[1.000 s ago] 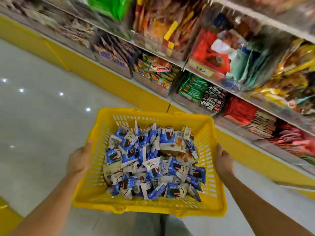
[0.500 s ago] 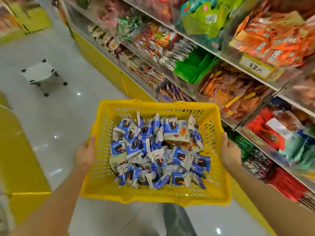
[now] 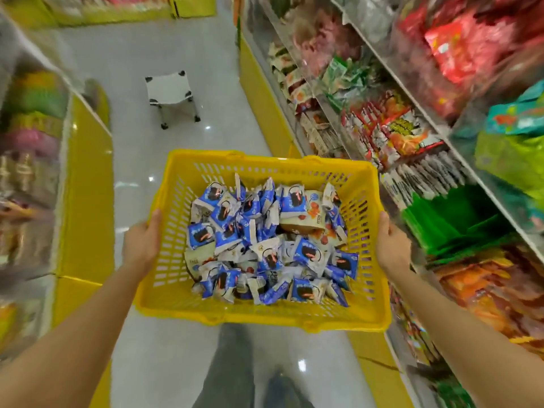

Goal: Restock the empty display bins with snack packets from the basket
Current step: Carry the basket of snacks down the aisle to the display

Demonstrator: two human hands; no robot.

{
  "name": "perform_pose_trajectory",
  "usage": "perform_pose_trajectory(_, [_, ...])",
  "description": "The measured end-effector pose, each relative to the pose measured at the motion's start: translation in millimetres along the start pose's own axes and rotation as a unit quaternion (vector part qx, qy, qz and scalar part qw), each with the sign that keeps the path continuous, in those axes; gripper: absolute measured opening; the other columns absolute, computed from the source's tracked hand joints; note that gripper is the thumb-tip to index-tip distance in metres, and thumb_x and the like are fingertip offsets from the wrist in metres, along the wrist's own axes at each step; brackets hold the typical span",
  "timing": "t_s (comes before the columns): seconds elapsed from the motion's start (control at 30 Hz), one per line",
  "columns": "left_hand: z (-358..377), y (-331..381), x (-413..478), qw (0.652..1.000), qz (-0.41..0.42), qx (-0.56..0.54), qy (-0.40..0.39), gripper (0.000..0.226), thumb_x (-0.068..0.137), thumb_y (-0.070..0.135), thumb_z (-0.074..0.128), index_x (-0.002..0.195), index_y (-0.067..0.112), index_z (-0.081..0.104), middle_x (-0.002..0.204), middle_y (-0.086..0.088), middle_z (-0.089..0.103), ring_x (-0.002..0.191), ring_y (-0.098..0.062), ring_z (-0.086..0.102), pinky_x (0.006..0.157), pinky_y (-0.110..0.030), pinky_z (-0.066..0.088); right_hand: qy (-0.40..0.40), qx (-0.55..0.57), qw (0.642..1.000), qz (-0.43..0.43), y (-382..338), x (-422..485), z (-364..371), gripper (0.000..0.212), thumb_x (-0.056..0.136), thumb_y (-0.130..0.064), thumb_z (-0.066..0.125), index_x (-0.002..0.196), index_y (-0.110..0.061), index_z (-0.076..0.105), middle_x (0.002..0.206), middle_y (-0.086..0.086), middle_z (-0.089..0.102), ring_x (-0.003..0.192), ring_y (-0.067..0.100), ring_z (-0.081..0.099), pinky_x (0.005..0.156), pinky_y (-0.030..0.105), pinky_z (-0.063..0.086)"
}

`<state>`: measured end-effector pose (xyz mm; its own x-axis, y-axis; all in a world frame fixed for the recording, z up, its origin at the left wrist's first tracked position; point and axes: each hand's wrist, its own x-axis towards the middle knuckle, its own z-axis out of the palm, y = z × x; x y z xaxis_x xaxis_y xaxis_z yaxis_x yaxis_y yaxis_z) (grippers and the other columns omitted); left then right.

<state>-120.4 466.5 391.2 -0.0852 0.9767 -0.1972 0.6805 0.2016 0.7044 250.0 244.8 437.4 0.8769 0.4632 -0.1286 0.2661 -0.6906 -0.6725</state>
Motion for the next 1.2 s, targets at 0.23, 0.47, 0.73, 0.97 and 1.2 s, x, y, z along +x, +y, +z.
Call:
perform_pose_trajectory(0.23, [-19.9, 27.6, 114.5, 0.998, -0.038, -0.038, 0.018, 0.062, 0.094, 0.054, 0.038, 0.075, 0.001, 0.063, 0.076, -0.022, 0.064, 0.075, -0.036, 0.061, 0.071, -0.044, 0.047, -0.031, -0.014, 0.999, -0.035, -112.5, 79.6, 69.9, 0.070, 0.098, -0.053, 0.020, 0.066, 0.001, 0.051, 0.068, 0.020, 0.054, 0.061, 0.029, 0.047, 0.062, 0.041, 0.036])
perform_pose_trajectory(0.47, [-24.5, 75.5, 246.2, 0.997, -0.022, -0.056, 0.042, 0.059, 0.094, 0.055, 0.037, 0.055, 0.013, 0.051, 0.059, -0.012, 0.056, 0.057, -0.026, 0.051, 0.058, -0.039, 0.042, -0.038, 0.002, 0.994, -0.099, -219.7, 177.4, 139.1, 0.056, 0.099, -0.048, 0.026, 0.054, -0.016, 0.029, 0.052, 0.003, 0.036, 0.050, 0.017, 0.033, 0.050, 0.031, 0.022])
perform_pose_trajectory(0.73, [-3.6, 139.4, 396.3, 0.994, -0.050, -0.072, 0.068, 0.057, 0.095, 0.051, 0.037, 0.057, 0.009, 0.046, 0.057, -0.010, 0.048, 0.055, -0.022, 0.042, 0.053, -0.034, 0.032, -0.061, -0.017, 0.990, -0.125, -336.0, 319.4, 219.3, 0.055, 0.098, -0.050, 0.026, 0.054, -0.018, 0.031, 0.056, 0.002, 0.037, 0.053, 0.016, 0.035, 0.049, 0.030, 0.022])
perform_pose_trajectory(0.97, [-4.6, 184.4, 527.8, 0.989, -0.088, -0.069, 0.099, 0.055, 0.095, 0.050, 0.039, 0.062, 0.007, 0.047, 0.066, -0.016, 0.048, 0.064, -0.024, 0.044, 0.056, -0.035, 0.030, -0.080, -0.025, 0.985, -0.149, -449.4, 425.9, 308.9, 0.060, 0.099, -0.049, 0.027, 0.062, -0.004, 0.043, 0.061, 0.011, 0.045, 0.063, 0.024, 0.042, 0.056, 0.036, 0.030])
perform_pose_trajectory(1.2, [-23.6, 213.9, 671.9, 0.991, -0.070, -0.052, 0.106, 0.054, 0.096, 0.051, 0.036, 0.060, 0.011, 0.038, 0.056, -0.010, 0.036, 0.051, -0.020, 0.032, 0.049, -0.031, 0.019, -0.090, -0.038, 0.986, -0.137, -562.7, 495.4, 404.5, 0.049, 0.097, -0.055, 0.028, 0.057, -0.027, 0.034, 0.061, 0.000, 0.041, 0.072, 0.021, 0.043, 0.057, 0.035, 0.027])
